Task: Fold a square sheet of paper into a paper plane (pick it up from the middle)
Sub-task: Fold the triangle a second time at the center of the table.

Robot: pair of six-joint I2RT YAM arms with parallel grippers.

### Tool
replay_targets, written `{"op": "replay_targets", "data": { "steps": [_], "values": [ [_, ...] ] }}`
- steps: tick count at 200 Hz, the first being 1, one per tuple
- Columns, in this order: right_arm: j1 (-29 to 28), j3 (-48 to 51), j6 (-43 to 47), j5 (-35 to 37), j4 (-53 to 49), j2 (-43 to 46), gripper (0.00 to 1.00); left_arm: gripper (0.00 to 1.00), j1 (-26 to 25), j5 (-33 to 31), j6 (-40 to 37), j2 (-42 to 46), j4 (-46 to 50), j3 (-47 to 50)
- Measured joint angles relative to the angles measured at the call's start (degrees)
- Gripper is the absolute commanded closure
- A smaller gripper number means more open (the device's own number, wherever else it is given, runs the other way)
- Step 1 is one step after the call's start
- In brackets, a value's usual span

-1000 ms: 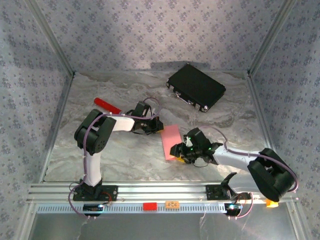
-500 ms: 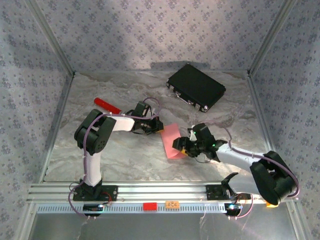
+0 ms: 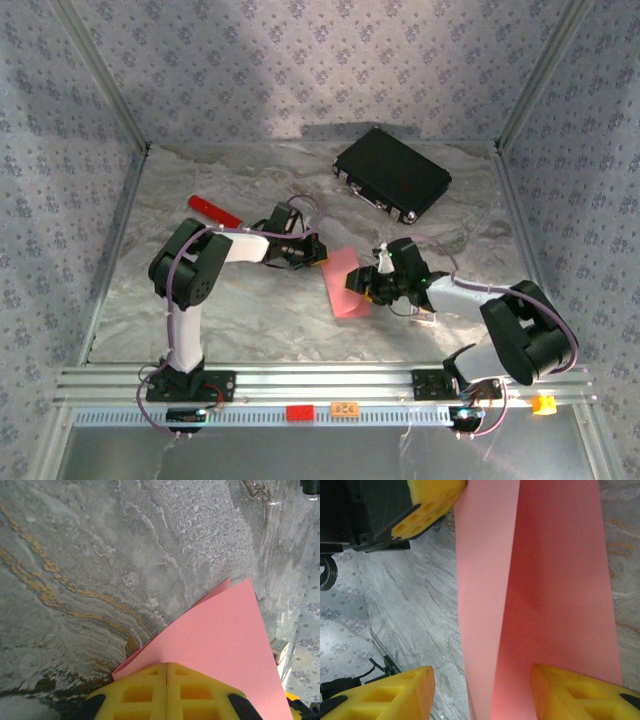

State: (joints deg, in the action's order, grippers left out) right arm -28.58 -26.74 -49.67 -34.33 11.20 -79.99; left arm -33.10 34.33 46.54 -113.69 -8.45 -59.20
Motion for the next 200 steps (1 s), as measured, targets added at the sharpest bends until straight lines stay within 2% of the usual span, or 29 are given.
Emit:
{"op": "replay_targets", "data": {
  "steps": [87,149,177,200],
  "values": [
    [3.63,-0.66,4.44,-5.46,0.24,-2.08,0.5,1.0,0.0,-0.02,0.0,0.0,0.39,-0.17],
    [3.98,-0.66,6.27,-7.52,0.22,-3.52,0.63,0.99,-0.02,-0.02,0.0,0.0,0.55,-0.26],
    [3.98,-0.66,6.64,-7.45,0.15,-4.26,0.71,0.88,-0.15,-0.26,0.0,0.37,0.96,-0.31],
    [3.98,-0.63,6.64,-6.8,-0.63,-4.63,0.79,0.74,-1.01,-0.76,-0.76,1.57,3.78,-1.05]
  ]
}}
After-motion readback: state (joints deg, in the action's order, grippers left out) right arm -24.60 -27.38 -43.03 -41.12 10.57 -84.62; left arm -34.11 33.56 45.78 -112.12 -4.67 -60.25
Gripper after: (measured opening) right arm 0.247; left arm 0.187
